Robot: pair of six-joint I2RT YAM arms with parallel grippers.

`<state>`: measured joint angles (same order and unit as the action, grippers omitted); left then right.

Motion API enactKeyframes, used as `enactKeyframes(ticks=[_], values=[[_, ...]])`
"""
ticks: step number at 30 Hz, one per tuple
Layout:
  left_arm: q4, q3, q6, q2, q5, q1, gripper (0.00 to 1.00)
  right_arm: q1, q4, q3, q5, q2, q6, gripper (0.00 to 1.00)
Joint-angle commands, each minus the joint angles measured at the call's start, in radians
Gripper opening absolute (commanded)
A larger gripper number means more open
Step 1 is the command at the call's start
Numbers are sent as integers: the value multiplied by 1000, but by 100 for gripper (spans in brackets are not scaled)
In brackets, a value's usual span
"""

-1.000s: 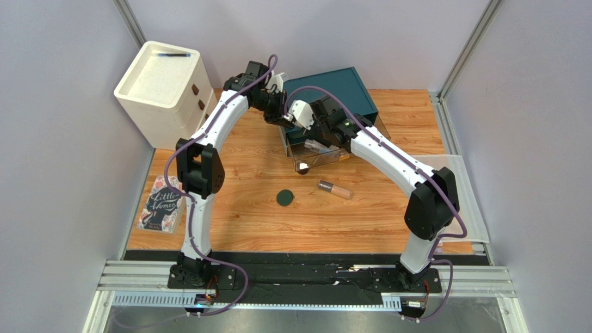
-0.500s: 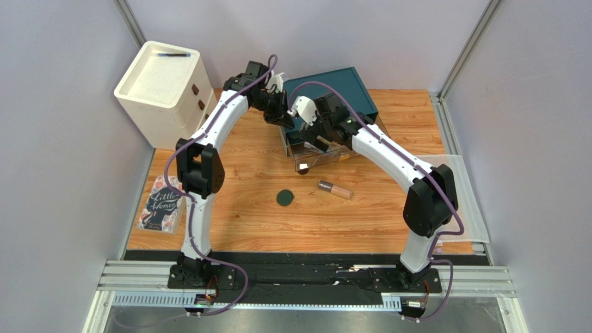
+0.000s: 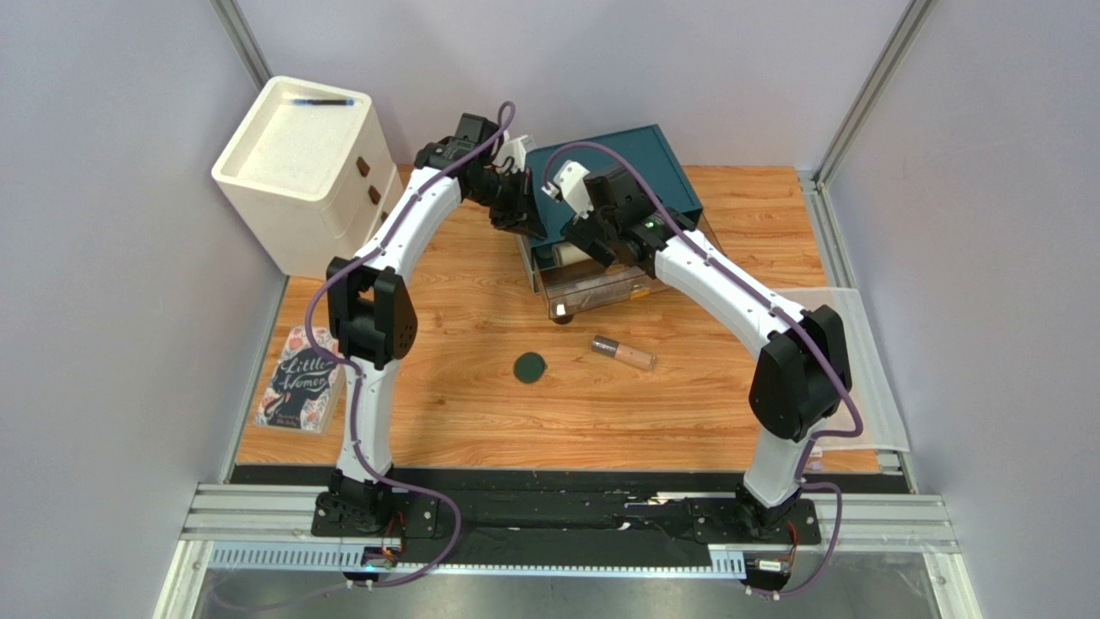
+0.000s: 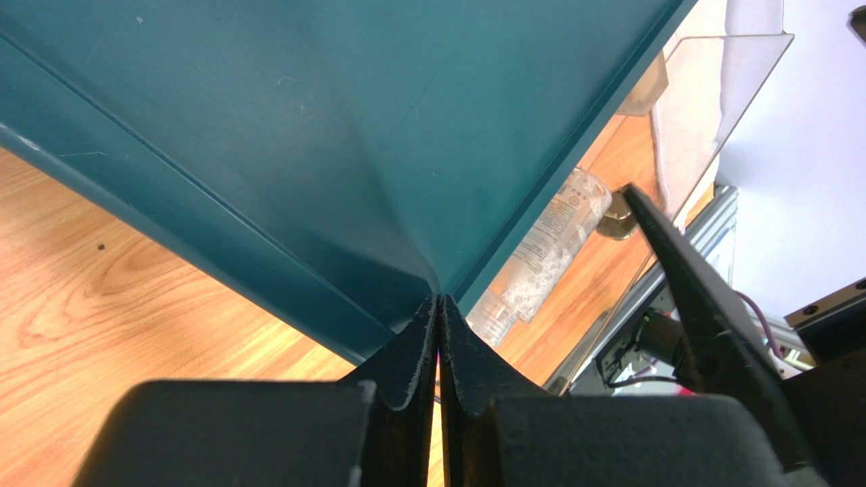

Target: Organize the makeup

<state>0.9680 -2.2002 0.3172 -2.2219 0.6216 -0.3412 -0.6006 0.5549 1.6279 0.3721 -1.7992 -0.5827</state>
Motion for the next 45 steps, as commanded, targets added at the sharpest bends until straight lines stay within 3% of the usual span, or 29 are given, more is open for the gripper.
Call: enactKeyframes(ticks=[1,7,14,19,29,41,45], values=[[124,13,-18,-50,-43,-7,8,7,-16,59,105,67,141,92],[124,7,-18,-51,-45,-5,8,5,48,-8,67,233,349,88],[117,10,-23,-56,-36,-1,8,7,180,-262,-232,422,449,97],[112,25,-23,-55,-26,1,8,35,129,-521,-516,514,538,99],[75,89,-21,-45,-2,1,8,41,42,-671,-541,394,554,99],[64,105,-13,-28,-5,1,8,53,-58,-625,-438,201,520,99],[67,99,-13,-31,-8,1,8,53,-21,-591,-475,144,514,88]])
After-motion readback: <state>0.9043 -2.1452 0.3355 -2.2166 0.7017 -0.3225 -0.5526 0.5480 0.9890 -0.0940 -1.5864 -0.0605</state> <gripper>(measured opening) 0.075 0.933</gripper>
